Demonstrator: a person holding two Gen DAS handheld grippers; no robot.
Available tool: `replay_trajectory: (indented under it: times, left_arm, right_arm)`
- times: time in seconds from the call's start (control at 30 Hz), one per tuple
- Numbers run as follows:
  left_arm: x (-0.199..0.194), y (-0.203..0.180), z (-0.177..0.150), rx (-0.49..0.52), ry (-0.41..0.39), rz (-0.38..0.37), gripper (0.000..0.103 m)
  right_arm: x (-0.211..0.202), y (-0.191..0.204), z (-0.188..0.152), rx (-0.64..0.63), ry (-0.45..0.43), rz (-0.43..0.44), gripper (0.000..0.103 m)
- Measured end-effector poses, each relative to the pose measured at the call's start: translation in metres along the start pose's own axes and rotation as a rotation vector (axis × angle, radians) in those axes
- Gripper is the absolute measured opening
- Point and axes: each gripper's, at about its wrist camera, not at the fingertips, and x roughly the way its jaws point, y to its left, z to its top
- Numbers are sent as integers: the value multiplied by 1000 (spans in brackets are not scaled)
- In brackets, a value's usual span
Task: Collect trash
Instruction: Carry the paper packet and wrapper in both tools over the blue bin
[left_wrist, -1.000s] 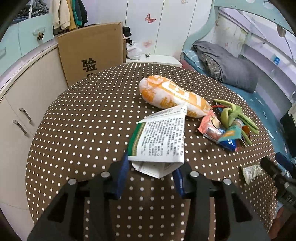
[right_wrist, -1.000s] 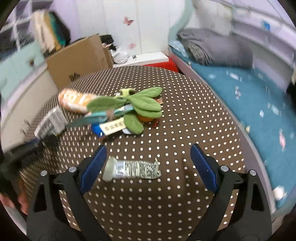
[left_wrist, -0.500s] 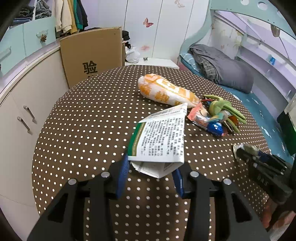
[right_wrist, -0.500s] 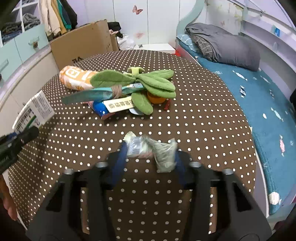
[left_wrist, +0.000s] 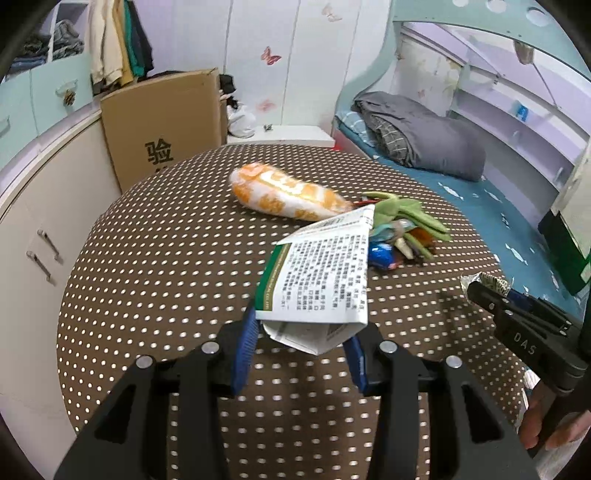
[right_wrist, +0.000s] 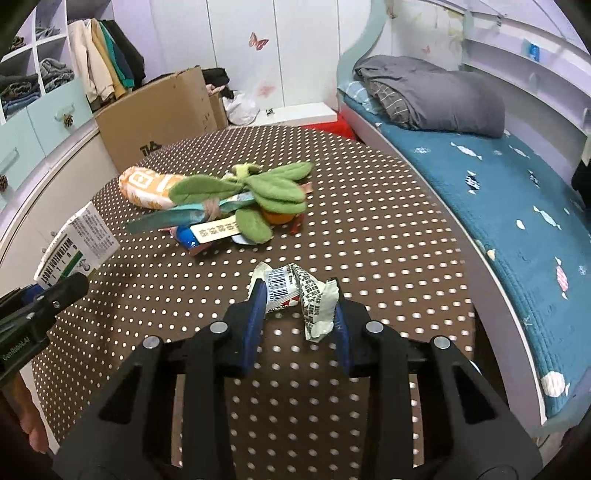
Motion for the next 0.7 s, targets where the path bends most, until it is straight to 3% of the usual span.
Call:
replay_trajectory:
  times: [0.7]
  left_arm:
    - [-2, -118, -2, 177, 1, -139, 42]
  right_arm:
    - [-62, -90, -25, 149, -60, -111, 33]
